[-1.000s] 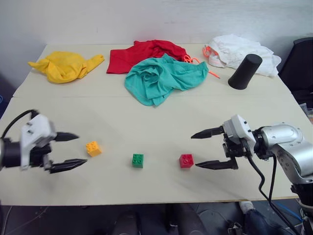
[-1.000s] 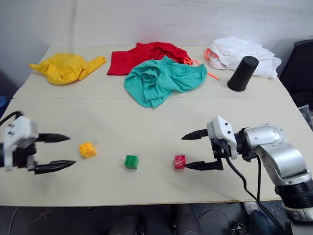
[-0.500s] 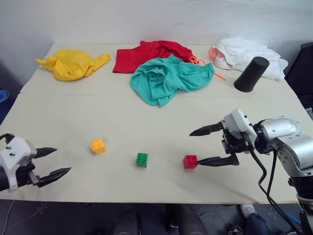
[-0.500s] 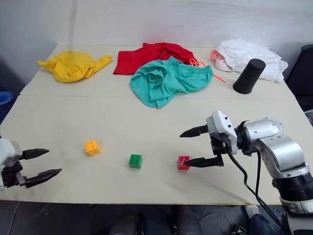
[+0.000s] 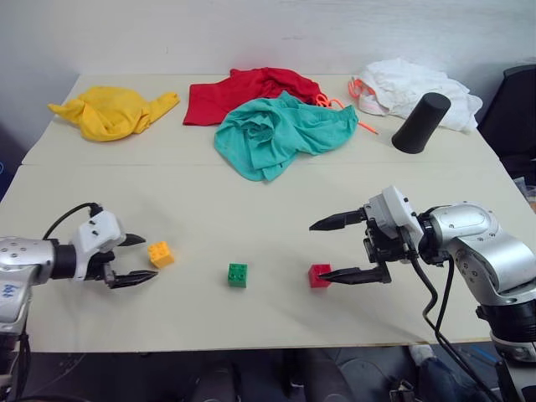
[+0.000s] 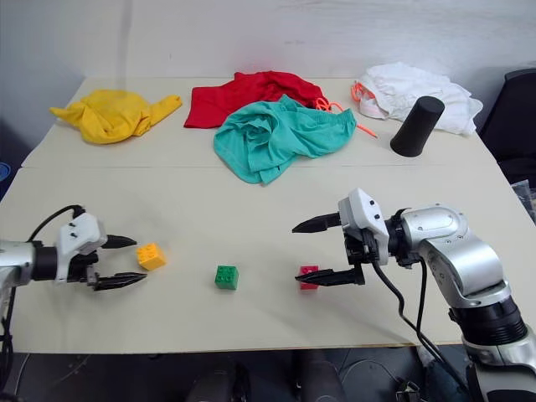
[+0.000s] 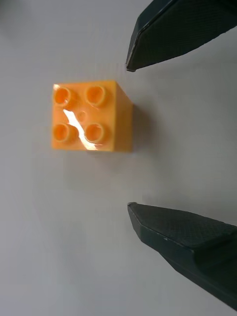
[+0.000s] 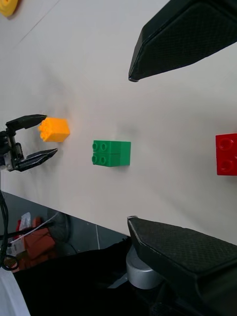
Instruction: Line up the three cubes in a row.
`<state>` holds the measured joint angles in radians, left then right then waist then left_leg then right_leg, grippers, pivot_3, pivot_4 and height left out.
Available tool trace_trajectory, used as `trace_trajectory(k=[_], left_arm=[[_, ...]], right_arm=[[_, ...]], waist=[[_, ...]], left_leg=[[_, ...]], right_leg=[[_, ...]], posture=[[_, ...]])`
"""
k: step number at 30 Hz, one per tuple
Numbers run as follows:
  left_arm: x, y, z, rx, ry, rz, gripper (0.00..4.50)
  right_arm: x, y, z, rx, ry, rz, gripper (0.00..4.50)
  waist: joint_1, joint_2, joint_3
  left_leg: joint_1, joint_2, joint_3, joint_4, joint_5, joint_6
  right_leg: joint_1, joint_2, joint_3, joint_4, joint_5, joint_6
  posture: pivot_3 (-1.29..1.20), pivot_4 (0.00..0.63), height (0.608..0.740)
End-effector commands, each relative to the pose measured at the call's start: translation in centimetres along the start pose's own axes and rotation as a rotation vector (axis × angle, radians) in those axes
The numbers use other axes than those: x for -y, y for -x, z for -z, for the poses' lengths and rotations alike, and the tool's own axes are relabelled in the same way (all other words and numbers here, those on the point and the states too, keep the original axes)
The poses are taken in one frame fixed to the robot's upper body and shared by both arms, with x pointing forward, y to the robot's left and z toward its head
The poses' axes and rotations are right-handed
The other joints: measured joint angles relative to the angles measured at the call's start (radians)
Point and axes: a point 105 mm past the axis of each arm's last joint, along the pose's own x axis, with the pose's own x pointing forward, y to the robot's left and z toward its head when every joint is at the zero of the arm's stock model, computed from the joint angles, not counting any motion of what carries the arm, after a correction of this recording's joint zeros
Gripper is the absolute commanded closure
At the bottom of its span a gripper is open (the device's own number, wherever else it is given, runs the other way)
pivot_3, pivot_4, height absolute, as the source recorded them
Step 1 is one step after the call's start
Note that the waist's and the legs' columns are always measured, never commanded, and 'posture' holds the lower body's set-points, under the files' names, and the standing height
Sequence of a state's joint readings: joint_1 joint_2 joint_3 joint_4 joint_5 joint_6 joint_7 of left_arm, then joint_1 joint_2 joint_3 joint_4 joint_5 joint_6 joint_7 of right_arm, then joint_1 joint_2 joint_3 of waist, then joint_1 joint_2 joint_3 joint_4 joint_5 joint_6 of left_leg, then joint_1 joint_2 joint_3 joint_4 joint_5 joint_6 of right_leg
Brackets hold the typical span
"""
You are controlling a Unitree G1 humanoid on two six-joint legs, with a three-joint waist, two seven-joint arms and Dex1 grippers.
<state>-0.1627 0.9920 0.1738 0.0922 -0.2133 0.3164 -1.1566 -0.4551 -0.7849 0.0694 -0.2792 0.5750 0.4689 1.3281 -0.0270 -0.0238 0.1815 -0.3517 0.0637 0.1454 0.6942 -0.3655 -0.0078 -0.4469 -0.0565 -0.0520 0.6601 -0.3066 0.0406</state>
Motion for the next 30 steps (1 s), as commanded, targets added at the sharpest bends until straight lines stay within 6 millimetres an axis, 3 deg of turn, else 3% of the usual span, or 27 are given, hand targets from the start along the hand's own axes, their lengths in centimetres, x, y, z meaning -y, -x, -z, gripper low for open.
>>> trace_trajectory(k=[1,10,13,21,30], left_arm=[[-0.4,-0.2,-0.3,-0.006,-0.040,0.002,0.02],[-0.5,-2.1,-1.1,0.037,-0.013,0.031,0.02],[-0.5,-2.4,-1.3,0.043,-0.007,0.039,0.59],[-0.1,-2.4,-1.2,0.044,-0.022,0.072,2.97],[2.3,-0.6,-1.7,-0.035,-0.279,0.305,2.99]], right_arm=[[-0.1,0.7,-0.9,-0.002,0.046,0.030,0.00],[0.1,1.0,-0.7,-0.015,0.060,0.057,0.00],[0.1,1.0,-0.7,-0.018,0.064,0.056,0.00],[0.1,1.1,-0.5,-0.026,0.063,0.057,0.00],[-0.9,2.3,1.0,-0.119,0.069,0.009,0.00]], waist=[[0.000,0.000,0.000],[0.001,0.000,0.000],[0.002,0.000,0.000],[0.001,0.000,0.000],[0.001,0.000,0.000]], left_leg=[[0.000,0.000,0.000,0.000,0.000,0.000],[0.000,0.000,0.000,0.001,0.000,0.000],[0.000,0.000,0.000,0.001,0.000,0.000],[0.000,0.000,0.000,0.002,0.000,0.000],[0.000,0.000,0.000,0.002,0.000,0.000]], right_leg=[[0.000,0.000,0.000,0.000,0.000,0.000],[0.000,0.000,0.000,0.001,0.000,0.000],[0.000,0.000,0.000,0.001,0.000,0.000],[0.000,0.000,0.000,0.001,0.000,0.000],[0.000,0.000,0.000,0.001,0.000,0.000]], posture=[[0.00,0.150,0.740],[0.00,0.150,0.740],[0.00,0.150,0.740],[0.00,0.150,0.740],[0.00,0.150,0.740]])
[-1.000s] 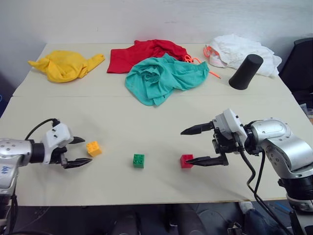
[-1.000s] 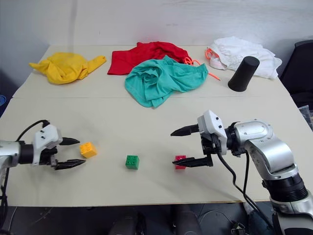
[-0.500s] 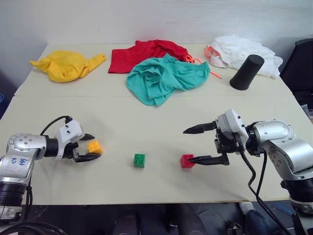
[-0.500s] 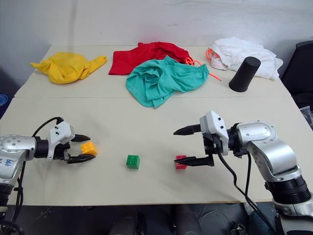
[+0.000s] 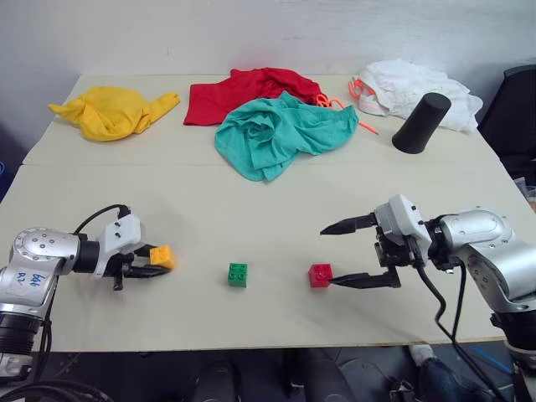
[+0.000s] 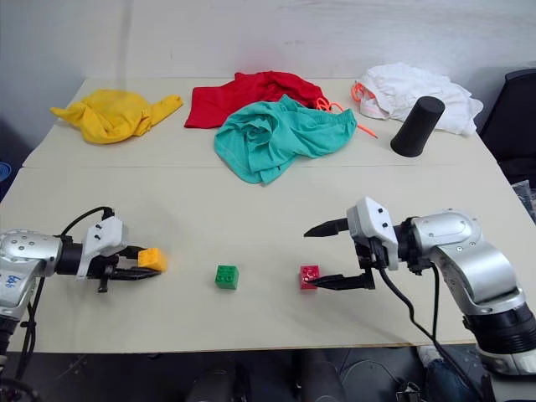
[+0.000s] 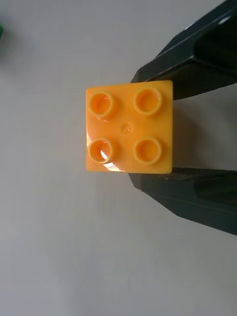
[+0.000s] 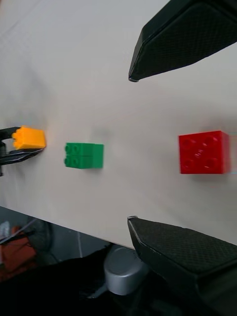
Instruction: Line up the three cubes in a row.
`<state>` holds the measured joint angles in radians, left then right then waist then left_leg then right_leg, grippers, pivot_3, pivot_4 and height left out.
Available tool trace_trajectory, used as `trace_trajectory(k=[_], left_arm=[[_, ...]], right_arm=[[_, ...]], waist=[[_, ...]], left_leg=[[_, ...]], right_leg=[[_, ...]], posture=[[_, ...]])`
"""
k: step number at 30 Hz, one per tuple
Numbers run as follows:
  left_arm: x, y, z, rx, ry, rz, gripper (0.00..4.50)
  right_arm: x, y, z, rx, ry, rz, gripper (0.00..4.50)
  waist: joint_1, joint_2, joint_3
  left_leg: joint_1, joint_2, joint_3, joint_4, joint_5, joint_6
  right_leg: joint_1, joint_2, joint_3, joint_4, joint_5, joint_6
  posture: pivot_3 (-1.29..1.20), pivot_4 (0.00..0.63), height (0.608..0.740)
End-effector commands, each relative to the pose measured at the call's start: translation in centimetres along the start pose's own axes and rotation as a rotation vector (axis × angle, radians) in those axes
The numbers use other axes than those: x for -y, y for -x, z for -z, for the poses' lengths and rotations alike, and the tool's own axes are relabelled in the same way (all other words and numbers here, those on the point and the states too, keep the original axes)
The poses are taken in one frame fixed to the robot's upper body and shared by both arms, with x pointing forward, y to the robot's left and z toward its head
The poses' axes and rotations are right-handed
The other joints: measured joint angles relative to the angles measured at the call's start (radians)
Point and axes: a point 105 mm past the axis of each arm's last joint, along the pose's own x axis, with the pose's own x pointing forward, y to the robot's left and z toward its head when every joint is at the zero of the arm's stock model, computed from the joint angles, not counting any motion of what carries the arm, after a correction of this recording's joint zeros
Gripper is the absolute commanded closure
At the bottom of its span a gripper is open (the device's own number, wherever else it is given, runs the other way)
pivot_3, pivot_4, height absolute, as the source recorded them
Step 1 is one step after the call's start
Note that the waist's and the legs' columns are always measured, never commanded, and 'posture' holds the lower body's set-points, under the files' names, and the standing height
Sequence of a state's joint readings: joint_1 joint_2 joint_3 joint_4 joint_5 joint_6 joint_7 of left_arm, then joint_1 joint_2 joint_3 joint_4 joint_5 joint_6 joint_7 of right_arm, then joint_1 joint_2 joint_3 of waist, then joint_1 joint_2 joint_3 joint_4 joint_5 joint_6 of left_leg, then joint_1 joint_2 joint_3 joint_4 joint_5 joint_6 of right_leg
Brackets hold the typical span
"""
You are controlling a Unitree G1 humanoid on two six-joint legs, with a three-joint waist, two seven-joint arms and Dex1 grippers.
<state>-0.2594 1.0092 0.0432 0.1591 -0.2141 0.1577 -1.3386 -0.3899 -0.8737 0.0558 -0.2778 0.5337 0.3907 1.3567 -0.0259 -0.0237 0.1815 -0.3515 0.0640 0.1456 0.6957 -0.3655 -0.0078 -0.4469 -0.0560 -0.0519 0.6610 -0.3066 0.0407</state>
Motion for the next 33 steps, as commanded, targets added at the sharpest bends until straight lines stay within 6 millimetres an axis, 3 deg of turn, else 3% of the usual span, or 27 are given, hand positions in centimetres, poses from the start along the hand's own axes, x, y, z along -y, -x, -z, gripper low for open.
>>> trace_trajectory(k=[1,8,20,26,29,30,33], left_arm=[[0.8,0.5,-0.5,-0.059,-0.139,0.082,2.99],[0.8,-0.4,-1.0,-0.051,-0.272,0.166,2.99],[0.2,-1.4,-0.9,-0.019,-0.240,0.170,2.99],[0.1,-0.8,-0.1,-0.035,-0.216,0.139,1.18],[0.1,0.6,-0.3,-0.033,-0.186,0.116,0.25],[0.1,1.7,-0.2,-0.044,-0.168,0.098,0.03],[0.5,4.1,-0.1,-0.065,-0.133,0.058,0.03]], right_arm=[[-0.4,0.8,-0.3,-0.017,0.041,-0.009,0.00],[-1.3,1.5,0.6,-0.040,0.004,0.015,0.00],[-1.2,1.8,0.9,-0.041,-0.013,0.057,0.00],[-1.3,2.3,2.2,-0.097,-0.019,0.048,0.00],[-1.0,3.3,2.9,-0.115,-0.037,0.066,0.00],[-0.7,3.8,2.8,-0.115,-0.043,0.077,0.00],[-0.2,5.0,2.8,-0.117,-0.052,0.095,0.00]], waist=[[0.000,0.000,0.000],[0.004,0.000,0.000],[0.000,0.000,0.000],[0.001,0.000,0.000],[0.000,0.000,0.000],[0.000,0.000,0.000],[-0.006,0.000,0.000]], left_leg=[[0.000,0.000,0.000,0.000,0.000,0.000],[0.000,0.000,0.000,0.001,0.000,0.000],[0.000,0.001,0.000,0.001,0.000,0.000],[0.000,0.001,0.000,0.001,0.000,0.000],[0.000,0.000,0.000,0.001,0.000,0.000],[0.000,0.001,0.000,0.001,0.000,0.000],[0.000,0.002,0.001,0.001,0.000,0.000]], right_leg=[[0.000,0.000,0.000,0.000,0.000,0.000],[0.000,0.000,0.000,0.000,0.000,0.000],[0.000,0.002,0.001,0.000,0.000,0.000],[0.000,0.002,0.001,0.000,0.000,0.000],[0.000,0.001,0.001,0.000,0.000,0.000],[0.000,0.002,0.001,0.000,0.000,0.000],[0.000,0.003,0.002,0.000,0.000,0.000]], posture=[[0.00,0.150,0.740],[0.00,0.150,0.740],[0.00,0.150,0.740],[0.00,0.150,0.740],[0.00,0.150,0.740],[0.00,0.150,0.740],[0.00,0.150,0.740]])
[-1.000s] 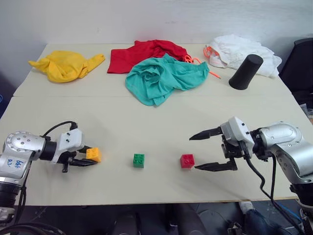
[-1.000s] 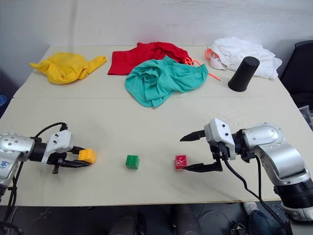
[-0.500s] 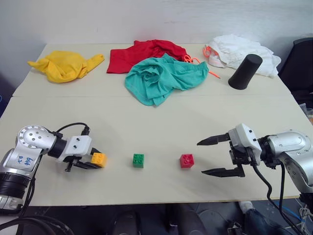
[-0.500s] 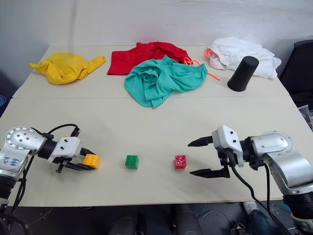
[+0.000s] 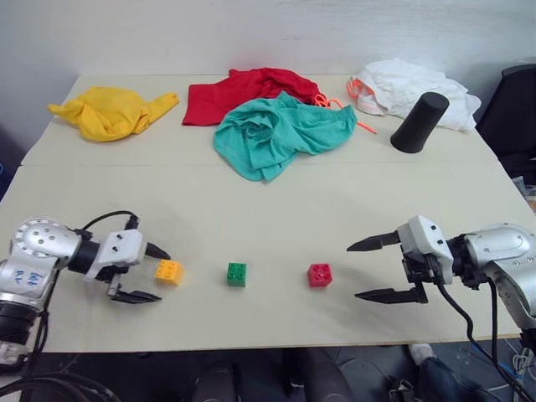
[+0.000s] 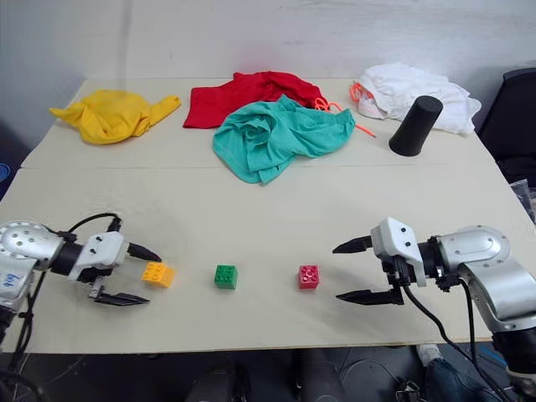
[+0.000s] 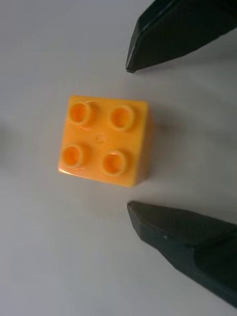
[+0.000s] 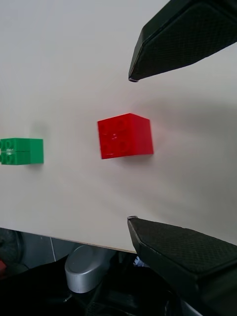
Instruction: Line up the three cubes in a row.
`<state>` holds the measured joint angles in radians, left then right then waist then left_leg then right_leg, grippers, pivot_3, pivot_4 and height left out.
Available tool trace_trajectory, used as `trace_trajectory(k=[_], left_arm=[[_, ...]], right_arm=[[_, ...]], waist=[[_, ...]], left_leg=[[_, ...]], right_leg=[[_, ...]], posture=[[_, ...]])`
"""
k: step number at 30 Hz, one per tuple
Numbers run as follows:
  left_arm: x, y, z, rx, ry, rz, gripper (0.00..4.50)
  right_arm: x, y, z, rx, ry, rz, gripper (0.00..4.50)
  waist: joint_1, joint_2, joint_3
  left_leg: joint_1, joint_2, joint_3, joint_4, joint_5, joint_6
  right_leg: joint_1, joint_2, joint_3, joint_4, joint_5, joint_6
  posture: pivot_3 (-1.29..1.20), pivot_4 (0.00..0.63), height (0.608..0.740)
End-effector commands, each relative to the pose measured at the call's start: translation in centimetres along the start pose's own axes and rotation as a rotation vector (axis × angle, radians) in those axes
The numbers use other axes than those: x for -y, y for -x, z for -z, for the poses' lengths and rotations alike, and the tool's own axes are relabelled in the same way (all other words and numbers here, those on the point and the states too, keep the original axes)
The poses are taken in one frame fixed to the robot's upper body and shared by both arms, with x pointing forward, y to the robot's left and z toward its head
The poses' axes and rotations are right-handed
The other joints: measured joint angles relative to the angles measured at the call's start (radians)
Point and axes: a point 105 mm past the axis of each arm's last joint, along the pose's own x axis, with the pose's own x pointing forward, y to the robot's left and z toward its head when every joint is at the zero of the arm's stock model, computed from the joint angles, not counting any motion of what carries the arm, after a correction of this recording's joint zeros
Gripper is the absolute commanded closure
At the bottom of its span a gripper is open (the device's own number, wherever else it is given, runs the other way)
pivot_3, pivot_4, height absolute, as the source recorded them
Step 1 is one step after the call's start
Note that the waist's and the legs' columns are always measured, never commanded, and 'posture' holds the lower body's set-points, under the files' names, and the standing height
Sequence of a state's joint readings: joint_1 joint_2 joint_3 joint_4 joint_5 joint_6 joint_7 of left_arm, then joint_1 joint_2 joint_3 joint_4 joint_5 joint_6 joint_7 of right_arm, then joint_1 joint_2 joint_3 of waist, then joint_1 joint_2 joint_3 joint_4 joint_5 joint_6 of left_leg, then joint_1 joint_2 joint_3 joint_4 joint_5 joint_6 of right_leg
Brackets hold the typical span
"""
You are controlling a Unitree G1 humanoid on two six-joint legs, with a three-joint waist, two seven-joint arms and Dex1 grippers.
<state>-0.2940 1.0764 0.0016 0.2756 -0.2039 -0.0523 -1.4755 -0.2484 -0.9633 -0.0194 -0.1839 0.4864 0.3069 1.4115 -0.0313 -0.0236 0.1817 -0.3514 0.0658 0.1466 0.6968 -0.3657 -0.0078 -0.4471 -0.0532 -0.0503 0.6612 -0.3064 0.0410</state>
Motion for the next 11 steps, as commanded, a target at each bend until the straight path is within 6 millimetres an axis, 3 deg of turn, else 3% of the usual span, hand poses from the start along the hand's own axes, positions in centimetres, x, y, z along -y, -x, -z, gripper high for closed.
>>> trace_trajectory(k=[1,5,11], left_arm=[[0.4,3.3,-0.9,0.001,0.005,-0.069,0.03],[2.8,6.7,-1.3,-0.017,0.089,-0.101,0.03],[5.2,9.2,-2.5,-0.039,0.124,-0.138,0.03]], right_arm=[[0.6,2.1,-0.8,-0.004,0.036,0.037,0.00],[0.4,4.3,-0.4,-0.027,0.008,0.024,0.00],[0.7,6.2,0.7,-0.060,-0.054,0.028,0.00]], waist=[[0.001,0.000,0.000],[0.003,0.001,0.000],[0.006,0.001,0.001]], left_leg=[[0.000,0.000,0.000,0.000,0.000,0.000],[0.000,0.000,0.000,-0.001,0.000,0.000],[0.001,-0.001,0.000,0.000,0.000,0.000]], right_leg=[[-0.001,0.000,0.000,0.000,0.000,0.000],[0.000,-0.001,0.000,0.000,0.000,0.000],[0.001,-0.002,0.000,-0.001,0.000,0.000]], posture=[[0.00,0.150,0.740],[0.00,0.150,0.740],[0.00,0.150,0.740]])
